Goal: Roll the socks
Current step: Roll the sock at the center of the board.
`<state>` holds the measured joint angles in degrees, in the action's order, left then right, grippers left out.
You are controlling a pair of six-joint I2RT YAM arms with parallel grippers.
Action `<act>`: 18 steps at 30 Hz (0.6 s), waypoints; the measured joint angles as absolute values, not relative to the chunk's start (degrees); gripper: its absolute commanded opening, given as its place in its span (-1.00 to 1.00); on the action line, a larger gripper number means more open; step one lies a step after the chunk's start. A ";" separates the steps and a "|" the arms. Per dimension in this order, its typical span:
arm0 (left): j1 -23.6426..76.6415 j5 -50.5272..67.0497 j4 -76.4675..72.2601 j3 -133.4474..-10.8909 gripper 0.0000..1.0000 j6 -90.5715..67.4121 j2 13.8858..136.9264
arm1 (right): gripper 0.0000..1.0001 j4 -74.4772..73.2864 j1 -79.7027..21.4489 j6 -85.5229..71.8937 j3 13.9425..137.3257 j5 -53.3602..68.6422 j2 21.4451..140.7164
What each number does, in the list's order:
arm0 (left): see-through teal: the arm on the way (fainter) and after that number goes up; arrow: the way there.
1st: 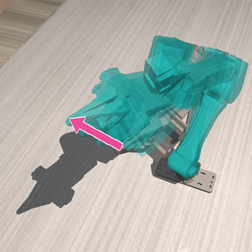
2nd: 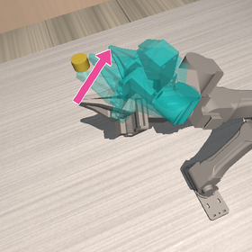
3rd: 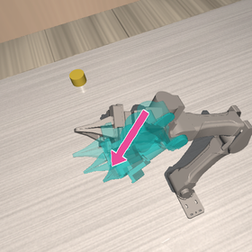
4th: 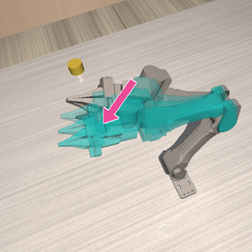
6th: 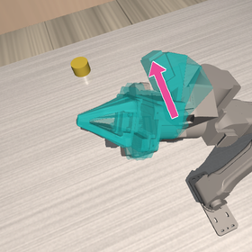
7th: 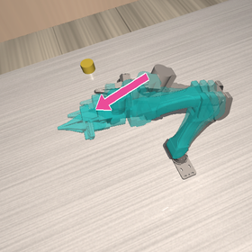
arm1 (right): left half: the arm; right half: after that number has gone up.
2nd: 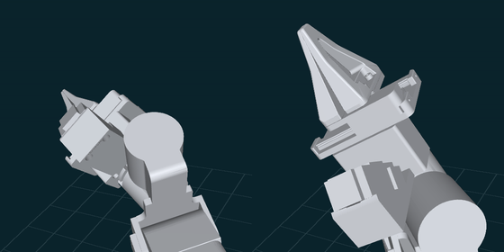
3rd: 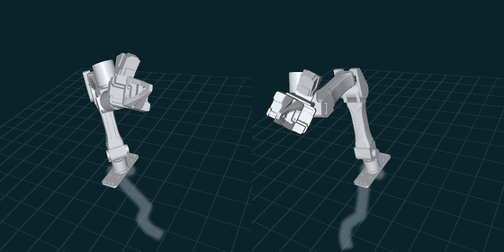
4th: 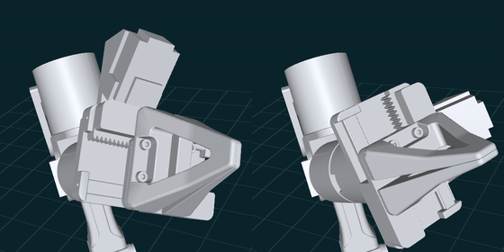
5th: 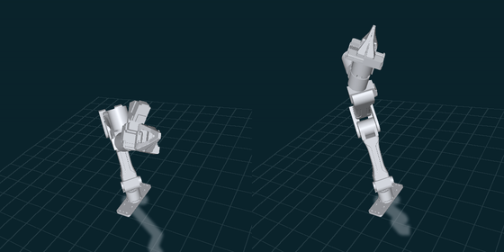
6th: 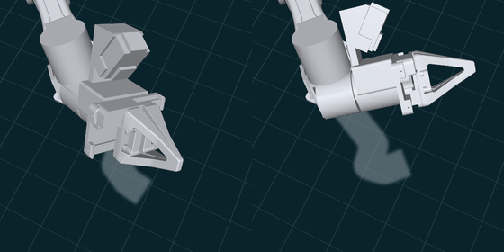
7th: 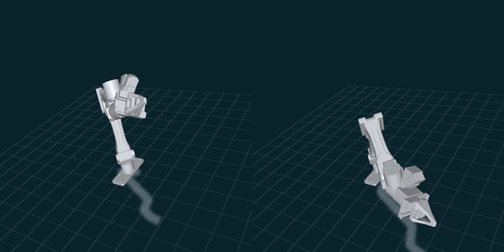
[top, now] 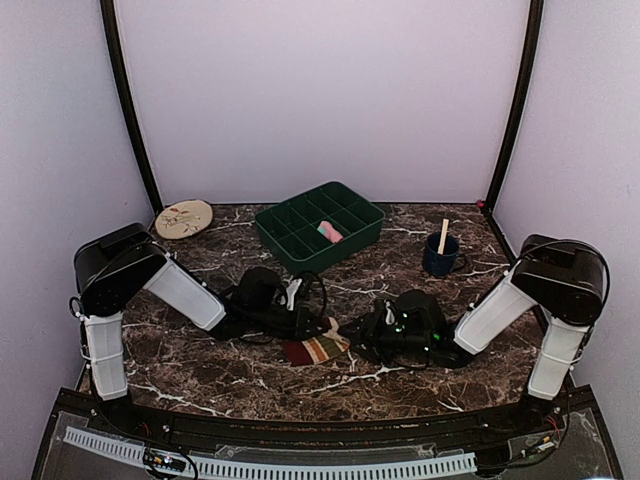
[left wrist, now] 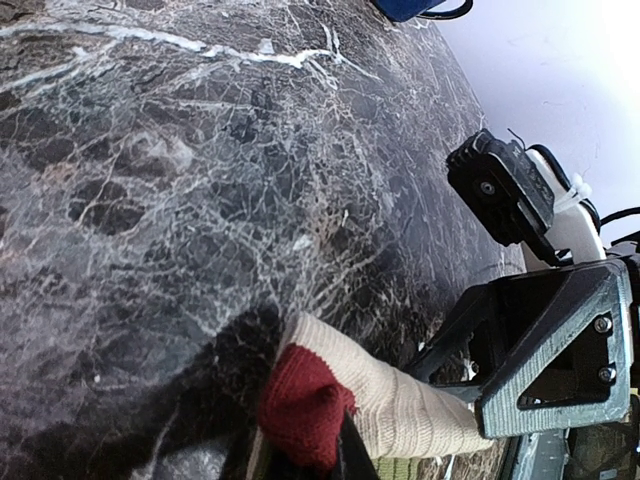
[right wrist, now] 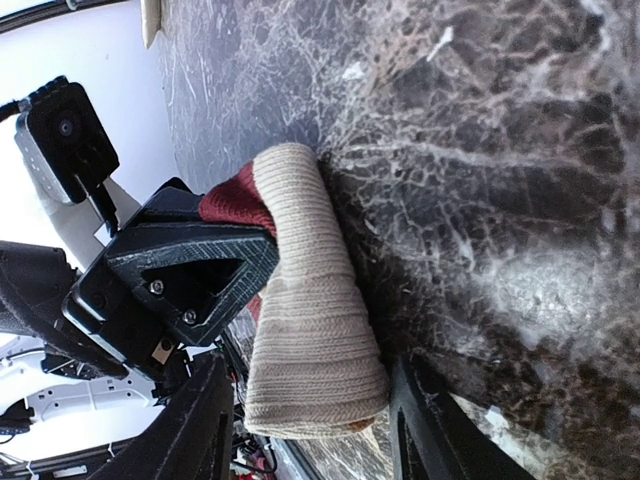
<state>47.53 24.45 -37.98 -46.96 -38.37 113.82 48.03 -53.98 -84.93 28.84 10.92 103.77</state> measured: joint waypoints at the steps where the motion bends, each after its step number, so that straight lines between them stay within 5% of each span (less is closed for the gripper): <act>1: 47.53 24.38 -38.54 -46.63 -0.91 -38.52 113.82 | -0.09 48.27 -53.98 -84.90 28.93 11.03 104.03; 18: 47.53 23.75 -45.67 -43.55 -0.92 -42.19 114.43 | -0.28 48.07 -54.06 -84.51 31.33 13.76 106.78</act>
